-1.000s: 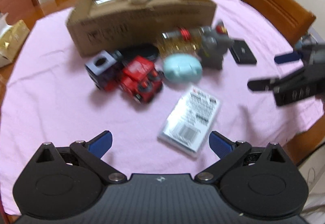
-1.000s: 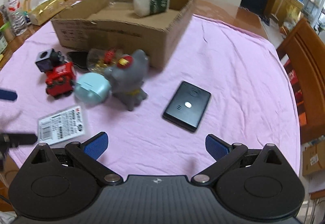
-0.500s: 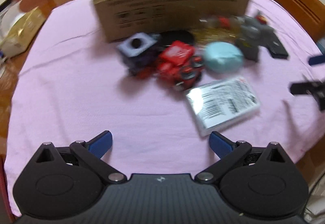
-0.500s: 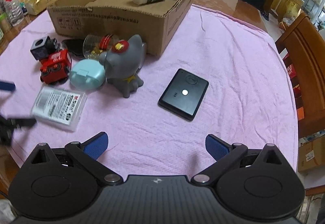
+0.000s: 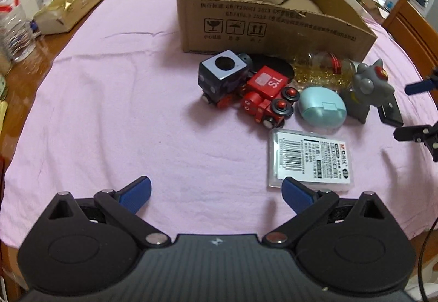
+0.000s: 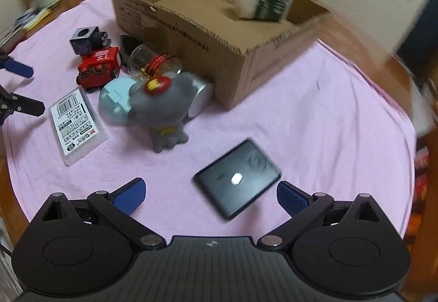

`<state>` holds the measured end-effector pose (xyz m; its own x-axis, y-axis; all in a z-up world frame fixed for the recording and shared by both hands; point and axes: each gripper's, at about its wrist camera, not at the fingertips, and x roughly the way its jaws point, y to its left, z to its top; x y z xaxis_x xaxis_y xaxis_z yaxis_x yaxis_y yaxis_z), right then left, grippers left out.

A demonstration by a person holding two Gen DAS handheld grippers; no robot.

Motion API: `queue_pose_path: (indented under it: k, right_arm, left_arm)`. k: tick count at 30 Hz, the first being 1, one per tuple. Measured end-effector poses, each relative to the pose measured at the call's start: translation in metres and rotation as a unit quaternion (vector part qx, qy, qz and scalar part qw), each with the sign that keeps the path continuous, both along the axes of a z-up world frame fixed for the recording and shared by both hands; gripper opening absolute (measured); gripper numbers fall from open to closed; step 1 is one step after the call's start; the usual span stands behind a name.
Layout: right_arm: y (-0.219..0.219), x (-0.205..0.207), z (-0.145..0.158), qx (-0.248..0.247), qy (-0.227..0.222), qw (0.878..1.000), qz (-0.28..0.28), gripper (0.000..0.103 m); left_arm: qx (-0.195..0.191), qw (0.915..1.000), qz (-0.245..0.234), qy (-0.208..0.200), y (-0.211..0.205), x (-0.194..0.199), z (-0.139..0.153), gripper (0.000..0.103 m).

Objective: Organize rigid objects
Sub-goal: 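Move the left tool to the battery pack while the right tool approaches the black device, then grasp the battery pack with the left tool while the right tool grasps the black device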

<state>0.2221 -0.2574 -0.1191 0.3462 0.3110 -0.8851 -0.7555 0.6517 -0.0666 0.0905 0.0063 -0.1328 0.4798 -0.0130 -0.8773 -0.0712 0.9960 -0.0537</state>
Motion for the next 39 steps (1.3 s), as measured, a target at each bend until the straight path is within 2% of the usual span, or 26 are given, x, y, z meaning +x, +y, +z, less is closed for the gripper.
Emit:
queue_pose_path:
  k: [6, 11, 13, 18, 22, 27, 33, 39]
  right_arm:
    - [0.009, 0.037, -0.010, -0.001, 0.027, 0.996, 0.081, 0.103]
    - [0.016, 0.052, -0.021, 0.004, 0.076, 0.992, 0.097, 0.103]
    - [0.017, 0.048, -0.021, 0.004, 0.076, 0.992, 0.101, 0.103]
    - [0.017, 0.025, -0.019, 0.005, 0.083, 0.992, 0.091, 0.103]
    - [0.026, -0.005, -0.021, -0.022, 0.066, 0.995, 0.071, 0.103]
    - [0.032, -0.035, -0.019, -0.020, 0.060, 0.996, 0.058, 0.103]
    - [0.033, -0.039, -0.019, -0.015, 0.057, 0.998, 0.033, 0.103]
    - [0.036, -0.033, -0.021, -0.019, 0.061, 0.998, 0.020, 0.103]
  left_arm:
    - [0.003, 0.9996, 0.028, -0.003, -0.015, -0.005, 0.005, 0.101]
    - [0.011, 0.9997, 0.023, -0.001, -0.023, -0.008, 0.009, 0.101]
    - [0.017, 0.9997, 0.019, -0.006, -0.025, -0.010, 0.011, 0.101]
    - [0.005, 0.9999, -0.001, -0.011, -0.029, -0.007, 0.013, 0.101]
    - [0.006, 0.9996, -0.027, -0.012, -0.038, -0.002, 0.010, 0.101]
    - [-0.003, 0.9983, -0.056, -0.016, -0.051, 0.009, 0.008, 0.101]
    - [0.001, 0.9961, -0.086, -0.018, -0.071, 0.022, 0.003, 0.101]
    - [0.012, 0.9962, -0.086, -0.006, -0.083, 0.034, -0.012, 0.101]
